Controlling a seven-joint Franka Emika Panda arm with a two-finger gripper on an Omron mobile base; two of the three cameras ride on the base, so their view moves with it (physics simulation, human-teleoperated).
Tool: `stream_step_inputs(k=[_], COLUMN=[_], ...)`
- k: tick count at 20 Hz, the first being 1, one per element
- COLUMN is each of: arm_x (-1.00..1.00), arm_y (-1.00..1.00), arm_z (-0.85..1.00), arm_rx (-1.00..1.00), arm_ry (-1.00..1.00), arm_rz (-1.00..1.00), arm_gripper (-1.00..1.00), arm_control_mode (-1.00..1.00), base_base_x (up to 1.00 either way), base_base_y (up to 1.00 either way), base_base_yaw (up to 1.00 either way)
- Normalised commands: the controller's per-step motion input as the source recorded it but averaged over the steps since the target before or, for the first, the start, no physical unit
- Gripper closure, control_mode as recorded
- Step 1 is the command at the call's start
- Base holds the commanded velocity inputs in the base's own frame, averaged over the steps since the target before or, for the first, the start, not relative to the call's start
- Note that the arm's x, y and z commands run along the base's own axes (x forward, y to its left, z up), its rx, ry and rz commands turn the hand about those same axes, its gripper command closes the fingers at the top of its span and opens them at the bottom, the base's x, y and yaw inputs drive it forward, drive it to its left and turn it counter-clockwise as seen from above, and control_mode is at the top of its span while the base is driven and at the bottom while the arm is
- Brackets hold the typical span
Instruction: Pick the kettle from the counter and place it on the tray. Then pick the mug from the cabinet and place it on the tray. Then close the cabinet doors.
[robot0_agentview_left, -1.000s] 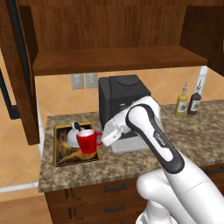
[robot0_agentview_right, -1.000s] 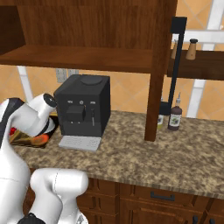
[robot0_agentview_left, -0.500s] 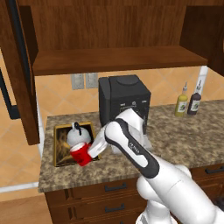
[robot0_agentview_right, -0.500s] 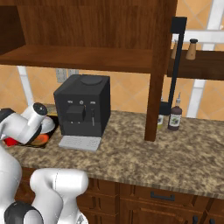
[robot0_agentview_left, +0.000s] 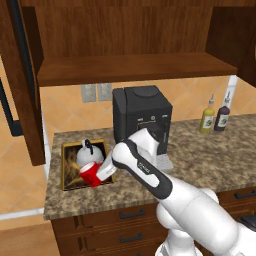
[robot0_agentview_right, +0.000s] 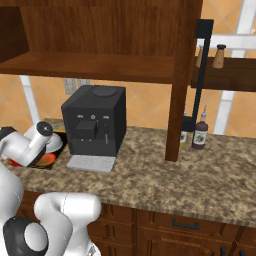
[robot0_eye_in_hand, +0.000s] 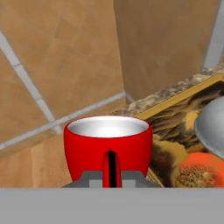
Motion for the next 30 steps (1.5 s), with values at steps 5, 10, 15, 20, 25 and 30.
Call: stream_step_inputs(k=[5,10,15,20,25,30], arm_x=[0.11,0.18,0.19,0.17,0.2,0.17], arm_y=[0.0,0.0,0.0,0.0,0.0,0.0], arm_z=[-0.05,-0.04,-0.07,-0.13,-0.21,-0.2], arm_rx=[0.04,0.07,0.13,0.08,0.03,0.03], arm_ry=[-0.18,-0.01,0.0,0.0,0.0,0.0], arm_rz=[-0.04,-0.05,-0.04,-0.03,-0.03,-0.03], arm_gripper=[1.0,1.0,1.0,1.0,1.0,1.0], arm_control_mode=[-1.0,-1.0,-1.0,-1.0,-1.0,-1.0], base_base_x=[0.0,0.0,0.0,0.0,0.0,0.0], base_base_y=[0.0,0.0,0.0,0.0,0.0,0.0], base_base_yaw=[0.0,0.0,0.0,0.0,0.0,0.0])
